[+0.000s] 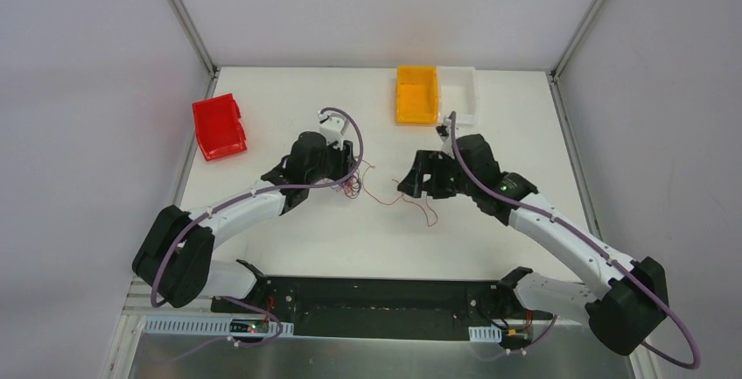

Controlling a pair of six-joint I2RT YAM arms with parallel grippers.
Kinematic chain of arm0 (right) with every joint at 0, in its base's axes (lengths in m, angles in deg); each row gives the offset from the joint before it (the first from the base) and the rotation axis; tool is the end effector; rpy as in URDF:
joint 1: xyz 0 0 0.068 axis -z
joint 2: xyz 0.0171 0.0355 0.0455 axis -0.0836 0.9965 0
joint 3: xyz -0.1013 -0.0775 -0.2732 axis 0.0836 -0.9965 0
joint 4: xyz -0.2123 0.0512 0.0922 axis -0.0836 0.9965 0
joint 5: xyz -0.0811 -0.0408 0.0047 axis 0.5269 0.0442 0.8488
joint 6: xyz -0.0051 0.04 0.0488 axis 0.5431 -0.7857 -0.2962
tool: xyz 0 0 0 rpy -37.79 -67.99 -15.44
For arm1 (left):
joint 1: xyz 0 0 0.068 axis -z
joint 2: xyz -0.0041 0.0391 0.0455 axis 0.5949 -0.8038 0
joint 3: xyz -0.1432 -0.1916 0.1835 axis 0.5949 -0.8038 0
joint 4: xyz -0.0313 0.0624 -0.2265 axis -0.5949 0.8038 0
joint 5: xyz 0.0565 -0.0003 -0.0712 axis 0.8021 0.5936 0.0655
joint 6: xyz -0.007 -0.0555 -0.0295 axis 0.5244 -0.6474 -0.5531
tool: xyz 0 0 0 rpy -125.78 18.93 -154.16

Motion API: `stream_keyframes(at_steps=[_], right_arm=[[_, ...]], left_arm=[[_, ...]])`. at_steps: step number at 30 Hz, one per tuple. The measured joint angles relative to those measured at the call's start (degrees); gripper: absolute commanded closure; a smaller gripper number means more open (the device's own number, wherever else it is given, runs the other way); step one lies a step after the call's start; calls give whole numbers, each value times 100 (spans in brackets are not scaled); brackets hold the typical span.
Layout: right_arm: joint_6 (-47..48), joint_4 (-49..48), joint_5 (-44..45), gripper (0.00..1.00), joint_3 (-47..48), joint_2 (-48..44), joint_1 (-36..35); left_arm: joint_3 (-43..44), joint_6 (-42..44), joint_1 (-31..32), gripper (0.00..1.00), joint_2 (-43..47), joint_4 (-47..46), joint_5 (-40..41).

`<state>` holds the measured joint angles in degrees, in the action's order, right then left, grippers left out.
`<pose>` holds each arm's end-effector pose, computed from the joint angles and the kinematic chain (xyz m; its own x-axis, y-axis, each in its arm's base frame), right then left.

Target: Untangle the cables

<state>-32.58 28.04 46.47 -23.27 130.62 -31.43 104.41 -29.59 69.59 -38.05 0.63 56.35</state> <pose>0.1651 0.1309 0.3134 -0.6522 -0.0757 -0.7542 -0.5068 0.7835 0.3596 0.2344 -0.1528 0.2764 -0.3939 0.0252 -0.9188 0.4785 0.8591 -0.1816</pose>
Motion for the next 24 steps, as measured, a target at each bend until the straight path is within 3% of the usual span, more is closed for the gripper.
stream_keyframes(at_steps=[3,6,12,17,23,24], right_arm=[[494,-1121,-367,16,-238,142,-219],[1054,-1993,-634,21,-363,542,-466],[1930,-2601,-706,27,-144,1429,-546],[2546,-2765,-715,46,214,1818,-568],[2828,-2785,-748,58,667,2315,-581],[2841,-2765,-758,65,743,2406,-590]], left_arm=[[-109,33,42,55,105,-173,-330],[-162,79,111,55,188,-254,-603],[-208,149,146,55,380,-374,-861],[-256,184,146,54,481,-402,-909],[-352,232,146,54,651,-404,-916],[-363,245,146,54,667,-409,-916]])
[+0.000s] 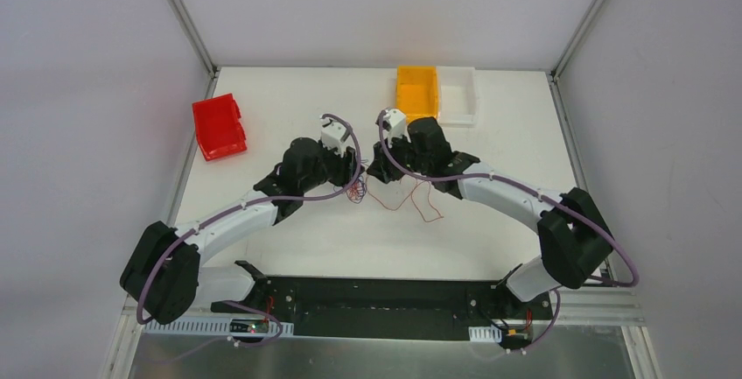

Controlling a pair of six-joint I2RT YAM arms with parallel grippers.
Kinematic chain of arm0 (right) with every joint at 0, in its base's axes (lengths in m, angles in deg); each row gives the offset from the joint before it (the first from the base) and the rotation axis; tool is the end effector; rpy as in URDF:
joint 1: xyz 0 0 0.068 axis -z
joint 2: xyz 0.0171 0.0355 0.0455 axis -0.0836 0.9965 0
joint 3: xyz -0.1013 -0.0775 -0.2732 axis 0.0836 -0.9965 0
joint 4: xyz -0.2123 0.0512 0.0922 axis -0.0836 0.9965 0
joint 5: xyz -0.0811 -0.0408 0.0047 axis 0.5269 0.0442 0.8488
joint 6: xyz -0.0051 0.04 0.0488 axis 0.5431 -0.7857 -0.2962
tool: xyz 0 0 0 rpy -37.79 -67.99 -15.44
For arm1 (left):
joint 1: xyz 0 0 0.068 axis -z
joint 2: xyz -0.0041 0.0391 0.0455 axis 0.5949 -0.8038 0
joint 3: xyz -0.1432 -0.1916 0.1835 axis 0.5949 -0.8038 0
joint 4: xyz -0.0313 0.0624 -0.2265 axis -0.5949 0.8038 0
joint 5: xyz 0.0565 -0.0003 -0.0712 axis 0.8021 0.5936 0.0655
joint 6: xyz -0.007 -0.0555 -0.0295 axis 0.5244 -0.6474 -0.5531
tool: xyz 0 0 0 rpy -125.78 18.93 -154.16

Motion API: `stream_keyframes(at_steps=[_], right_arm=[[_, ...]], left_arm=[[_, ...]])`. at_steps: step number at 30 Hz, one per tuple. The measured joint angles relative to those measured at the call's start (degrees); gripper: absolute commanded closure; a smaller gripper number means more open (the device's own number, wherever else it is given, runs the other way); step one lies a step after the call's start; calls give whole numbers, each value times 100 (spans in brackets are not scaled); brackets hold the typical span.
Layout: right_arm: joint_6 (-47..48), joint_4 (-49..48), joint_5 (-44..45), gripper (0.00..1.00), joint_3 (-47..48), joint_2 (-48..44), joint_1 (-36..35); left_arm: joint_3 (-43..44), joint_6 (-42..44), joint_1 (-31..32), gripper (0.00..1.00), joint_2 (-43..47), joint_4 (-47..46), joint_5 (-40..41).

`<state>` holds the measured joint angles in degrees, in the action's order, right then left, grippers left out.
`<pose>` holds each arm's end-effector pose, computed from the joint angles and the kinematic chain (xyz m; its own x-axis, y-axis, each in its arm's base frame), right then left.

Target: Untangle the cables

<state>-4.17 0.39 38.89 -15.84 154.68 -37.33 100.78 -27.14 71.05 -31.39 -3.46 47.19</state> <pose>0.2359 0.2326 0.3029 -0.1493 -0.3414 -0.9280 -0.8768 0.4795 -0.0353 0.2055 -0.1509 0.2927 -0.2929 0.0197 -0.9559 0.6504 0.7370 -0.1841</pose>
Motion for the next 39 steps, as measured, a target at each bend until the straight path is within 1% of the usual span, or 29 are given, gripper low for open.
stream_keyframes(at_steps=[1,3,4,7,10,13,17,20,25,28,31,35,39], right_arm=[[13,4,-4,74,59,72,-9],[26,33,-2,99,170,197,-46],[13,42,7,100,197,221,-68],[-103,48,85,100,201,199,-111],[-247,127,317,100,190,42,-125],[-424,260,713,100,96,-450,-118],[-623,332,1047,100,-96,-1215,-98],[-813,479,1272,100,-140,-1692,-50],[-1178,782,1725,100,-136,-2155,20],[-1394,1178,2118,100,35,-2291,70],[-1596,1655,2535,100,485,-2308,131],[-1843,2024,2929,100,966,-2490,267],[-2044,2256,3145,100,1093,-2756,387]], left_arm=[[-13,9,0,54,9,-2,2],[-33,28,0,54,11,-7,2],[-39,31,0,54,11,-7,4],[-42,28,0,52,9,-7,103],[-42,15,0,51,-9,20,479],[-22,-74,2,51,-83,129,968],[-11,-133,9,50,-144,190,1213],[63,-173,52,46,-164,240,1386],[254,-245,72,38,-275,358,1725],[256,-275,61,35,-343,529,1976],[256,-323,61,34,-420,684,2197],[284,-444,24,35,-503,852,2398],[345,-522,-17,35,-575,960,2481]])
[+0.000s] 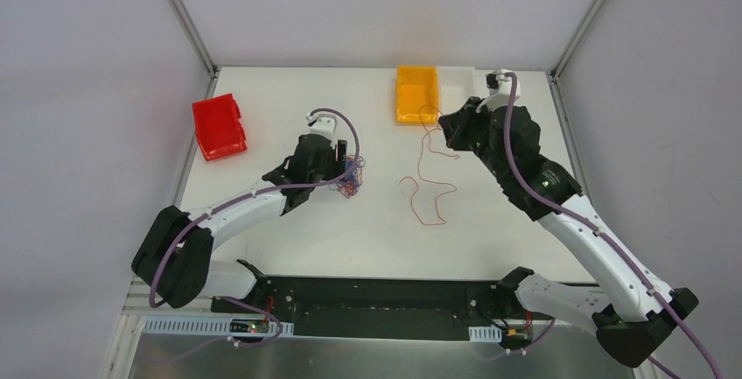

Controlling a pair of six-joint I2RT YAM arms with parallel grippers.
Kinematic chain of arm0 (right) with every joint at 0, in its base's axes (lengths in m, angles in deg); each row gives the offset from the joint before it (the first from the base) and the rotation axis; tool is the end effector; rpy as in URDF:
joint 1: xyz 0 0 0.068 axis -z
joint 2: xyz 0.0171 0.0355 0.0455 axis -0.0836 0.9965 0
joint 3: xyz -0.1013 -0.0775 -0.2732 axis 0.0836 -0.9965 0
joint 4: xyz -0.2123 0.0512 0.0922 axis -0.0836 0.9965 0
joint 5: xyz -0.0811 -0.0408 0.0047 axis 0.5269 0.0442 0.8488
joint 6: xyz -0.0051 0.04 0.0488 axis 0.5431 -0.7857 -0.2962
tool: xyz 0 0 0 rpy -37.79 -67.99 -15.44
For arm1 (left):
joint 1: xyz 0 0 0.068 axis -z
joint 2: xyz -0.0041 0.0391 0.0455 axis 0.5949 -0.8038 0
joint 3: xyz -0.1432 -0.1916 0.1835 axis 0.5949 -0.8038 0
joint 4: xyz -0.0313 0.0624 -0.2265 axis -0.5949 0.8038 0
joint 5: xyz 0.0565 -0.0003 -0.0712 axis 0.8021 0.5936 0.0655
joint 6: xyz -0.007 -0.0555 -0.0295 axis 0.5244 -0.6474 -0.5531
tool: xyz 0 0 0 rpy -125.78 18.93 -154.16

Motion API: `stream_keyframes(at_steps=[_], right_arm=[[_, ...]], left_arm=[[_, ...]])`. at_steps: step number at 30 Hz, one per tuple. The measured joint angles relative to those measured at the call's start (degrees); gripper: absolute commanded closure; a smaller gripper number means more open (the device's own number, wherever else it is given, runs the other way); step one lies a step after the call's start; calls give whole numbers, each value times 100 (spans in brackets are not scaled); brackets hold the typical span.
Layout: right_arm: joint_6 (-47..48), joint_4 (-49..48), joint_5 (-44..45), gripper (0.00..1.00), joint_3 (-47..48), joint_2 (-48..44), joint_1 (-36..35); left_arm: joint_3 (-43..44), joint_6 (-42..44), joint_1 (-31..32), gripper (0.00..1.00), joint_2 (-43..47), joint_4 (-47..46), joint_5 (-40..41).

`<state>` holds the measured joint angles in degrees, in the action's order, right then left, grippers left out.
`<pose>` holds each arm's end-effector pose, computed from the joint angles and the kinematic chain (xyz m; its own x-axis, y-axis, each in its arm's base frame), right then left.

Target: Untangle the cables

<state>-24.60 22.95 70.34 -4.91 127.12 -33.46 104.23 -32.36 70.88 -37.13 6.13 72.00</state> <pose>0.1602 0.1109 0.4418 -0.1714 0.1048 -0.9796 -0.3796 0.9105 0.1638 0.2307 -0.1420 0.2694 -0.4245 0.0091 -0.9054 0.2472 0.9631 -0.1062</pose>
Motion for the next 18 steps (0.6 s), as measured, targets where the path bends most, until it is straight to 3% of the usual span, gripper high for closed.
stream_keyframes(at_steps=[16,17,18], right_arm=[[-1027,1523,627,100,-872,-210,175],[-1178,1659,710,98,-1010,-221,175],[-1287,1768,774,85,-1115,-229,177]], left_arm=[[85,-13,-33,37,-13,146,39],[90,-13,-33,37,-13,157,-17],[94,-11,-31,37,-13,168,-52]])
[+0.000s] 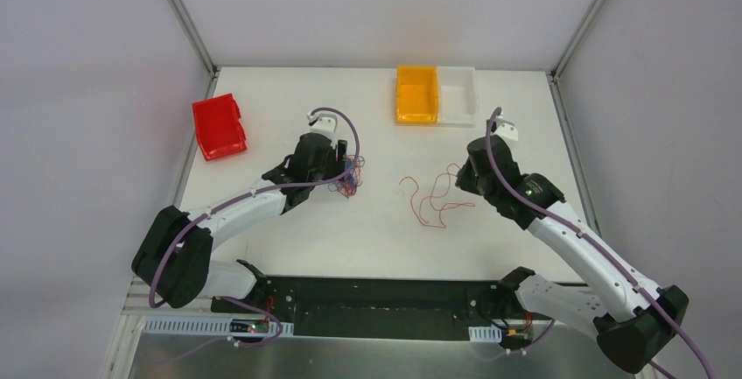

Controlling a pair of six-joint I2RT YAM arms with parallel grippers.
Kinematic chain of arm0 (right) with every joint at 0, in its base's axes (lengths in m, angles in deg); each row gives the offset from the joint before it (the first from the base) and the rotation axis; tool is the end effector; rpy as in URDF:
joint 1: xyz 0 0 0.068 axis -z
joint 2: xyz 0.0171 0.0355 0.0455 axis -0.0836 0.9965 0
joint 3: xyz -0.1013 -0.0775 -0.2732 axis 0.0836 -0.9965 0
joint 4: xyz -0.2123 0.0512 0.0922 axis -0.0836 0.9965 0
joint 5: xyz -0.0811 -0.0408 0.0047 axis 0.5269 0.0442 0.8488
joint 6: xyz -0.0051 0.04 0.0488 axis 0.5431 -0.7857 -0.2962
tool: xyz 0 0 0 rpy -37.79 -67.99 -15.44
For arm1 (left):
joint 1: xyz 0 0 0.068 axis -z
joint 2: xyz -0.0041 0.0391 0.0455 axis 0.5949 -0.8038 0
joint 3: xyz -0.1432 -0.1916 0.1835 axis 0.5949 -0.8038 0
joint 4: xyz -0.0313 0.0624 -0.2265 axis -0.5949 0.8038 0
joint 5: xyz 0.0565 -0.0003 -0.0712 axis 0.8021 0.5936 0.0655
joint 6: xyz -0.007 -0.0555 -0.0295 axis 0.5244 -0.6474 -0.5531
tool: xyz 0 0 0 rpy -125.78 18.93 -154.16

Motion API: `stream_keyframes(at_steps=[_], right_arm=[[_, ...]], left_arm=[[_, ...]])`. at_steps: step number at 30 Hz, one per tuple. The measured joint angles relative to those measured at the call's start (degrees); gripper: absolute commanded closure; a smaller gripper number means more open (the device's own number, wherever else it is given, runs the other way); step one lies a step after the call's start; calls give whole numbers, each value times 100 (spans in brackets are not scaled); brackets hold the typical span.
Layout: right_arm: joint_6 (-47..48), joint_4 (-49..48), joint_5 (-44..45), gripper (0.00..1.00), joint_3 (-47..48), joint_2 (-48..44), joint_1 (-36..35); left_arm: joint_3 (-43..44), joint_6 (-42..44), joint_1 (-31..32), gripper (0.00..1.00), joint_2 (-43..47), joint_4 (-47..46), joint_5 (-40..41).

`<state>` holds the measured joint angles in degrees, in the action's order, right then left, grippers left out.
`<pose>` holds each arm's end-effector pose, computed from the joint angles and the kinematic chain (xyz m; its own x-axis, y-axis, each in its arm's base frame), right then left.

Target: Untangle the cables

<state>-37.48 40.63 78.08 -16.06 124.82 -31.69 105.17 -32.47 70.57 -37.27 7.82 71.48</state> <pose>0.1519 0.0896 0.3514 -0.5259 0.0814 -0.8467 -0.0910 0.9843 0.1511 0.2321 -0.1417 0.2708 -0.4385 0.0134 -0.8986 0.2474 0.9630 -0.1064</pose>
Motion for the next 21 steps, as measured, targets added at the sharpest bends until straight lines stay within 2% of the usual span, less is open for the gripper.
stream_keyframes(at_steps=[1,2,3,4,6,15,21], right_arm=[[-142,125,72,63,-136,-11,4],[-282,262,125,35,-254,-17,7],[-356,413,142,16,-374,-17,15],[-479,472,160,4,-420,-17,15],[-601,654,149,1,-514,-13,26],[-710,730,-341,1,-754,339,352],[-680,-103,-1755,0,-1714,566,1915]], left_arm=[[2,0,2,37,0,2,-33],[4,4,4,37,0,2,-68],[9,11,9,37,0,2,-118],[9,17,11,37,0,2,-122],[9,33,20,37,0,4,-142],[11,142,129,36,2,0,-267],[11,151,164,35,68,2,-400]])
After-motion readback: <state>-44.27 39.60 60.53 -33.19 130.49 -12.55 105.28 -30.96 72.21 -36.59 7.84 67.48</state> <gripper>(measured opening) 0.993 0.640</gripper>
